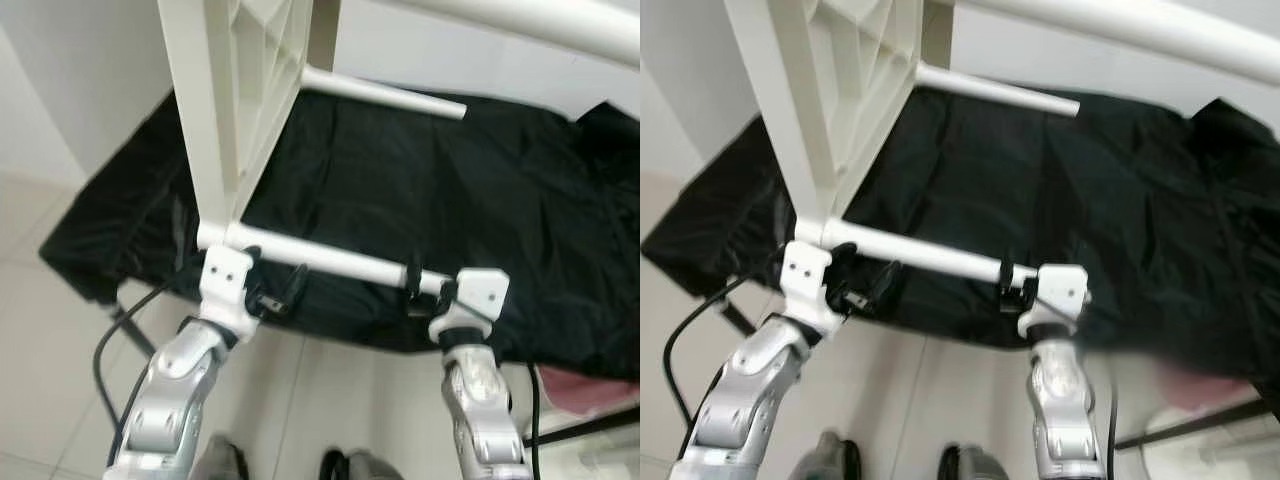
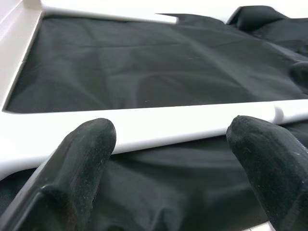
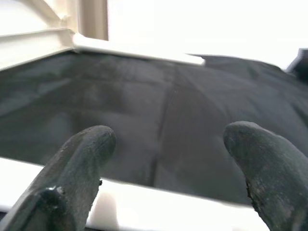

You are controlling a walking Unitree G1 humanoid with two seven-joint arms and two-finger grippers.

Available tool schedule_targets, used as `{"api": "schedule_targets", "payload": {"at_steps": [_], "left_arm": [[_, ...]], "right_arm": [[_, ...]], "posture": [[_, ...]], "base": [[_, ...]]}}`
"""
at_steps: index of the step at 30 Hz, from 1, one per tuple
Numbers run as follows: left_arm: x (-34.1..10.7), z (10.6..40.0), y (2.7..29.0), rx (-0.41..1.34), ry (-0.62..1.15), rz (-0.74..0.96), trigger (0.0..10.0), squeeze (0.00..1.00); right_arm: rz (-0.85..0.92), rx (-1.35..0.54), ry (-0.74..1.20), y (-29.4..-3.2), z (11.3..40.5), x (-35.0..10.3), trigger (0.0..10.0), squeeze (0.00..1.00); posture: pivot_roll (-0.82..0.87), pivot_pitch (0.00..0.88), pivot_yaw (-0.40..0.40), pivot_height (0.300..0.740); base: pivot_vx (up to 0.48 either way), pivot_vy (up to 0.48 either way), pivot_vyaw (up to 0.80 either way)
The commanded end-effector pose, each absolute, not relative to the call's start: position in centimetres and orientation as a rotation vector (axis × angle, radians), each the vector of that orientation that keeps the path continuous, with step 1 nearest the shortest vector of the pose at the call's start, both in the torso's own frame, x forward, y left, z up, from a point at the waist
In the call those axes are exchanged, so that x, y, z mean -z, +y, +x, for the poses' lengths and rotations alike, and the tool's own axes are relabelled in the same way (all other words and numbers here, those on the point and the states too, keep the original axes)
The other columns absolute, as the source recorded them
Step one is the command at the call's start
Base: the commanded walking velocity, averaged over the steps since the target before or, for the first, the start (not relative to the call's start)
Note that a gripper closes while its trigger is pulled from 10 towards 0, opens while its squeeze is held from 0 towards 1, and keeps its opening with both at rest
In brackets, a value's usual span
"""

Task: Building children table

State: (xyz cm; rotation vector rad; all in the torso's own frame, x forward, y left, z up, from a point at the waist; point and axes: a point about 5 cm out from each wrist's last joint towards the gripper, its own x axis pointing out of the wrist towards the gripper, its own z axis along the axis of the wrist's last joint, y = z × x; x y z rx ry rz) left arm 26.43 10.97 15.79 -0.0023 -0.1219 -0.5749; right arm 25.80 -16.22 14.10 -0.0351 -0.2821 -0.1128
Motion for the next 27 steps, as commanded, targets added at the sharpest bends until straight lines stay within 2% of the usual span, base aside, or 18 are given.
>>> {"api": "schedule_targets", "payload": {"at_steps": [1,9,18,27], "left_arm": [[-15.4,26.5,11.6,0.487,-0.100,0.001,10.0,0.00],[-15.5,26.5,11.8,0.473,-0.105,-0.005,10.0,0.00],[-17.4,27.4,12.7,0.384,-0.158,-0.104,10.0,0.00],[-17.9,27.8,13.0,0.369,-0.178,-0.095,10.0,0.00]], "right_arm": [[-0.028,0.102,-0.262,-15.9,25.8,-13.7,10.0,0.00],[-0.039,0.094,-0.267,-15.8,25.7,-13.7,10.0,0.00],[-0.131,0.074,-0.355,-15.8,26.0,-15.8,10.0,0.00],[-0.135,0.075,-0.375,-15.9,26.4,-16.5,10.0,0.00]], "posture": [[0.10,0.105,-0.062,0.740],[0.10,0.107,-0.062,0.740],[0.10,0.117,-0.061,0.740],[0.10,0.121,-0.063,0.740]], "base": [[-0.274,0.000,0.00],[-0.268,0.000,0.00],[0.000,0.000,0.00],[0.000,0.000,0.00]]}}
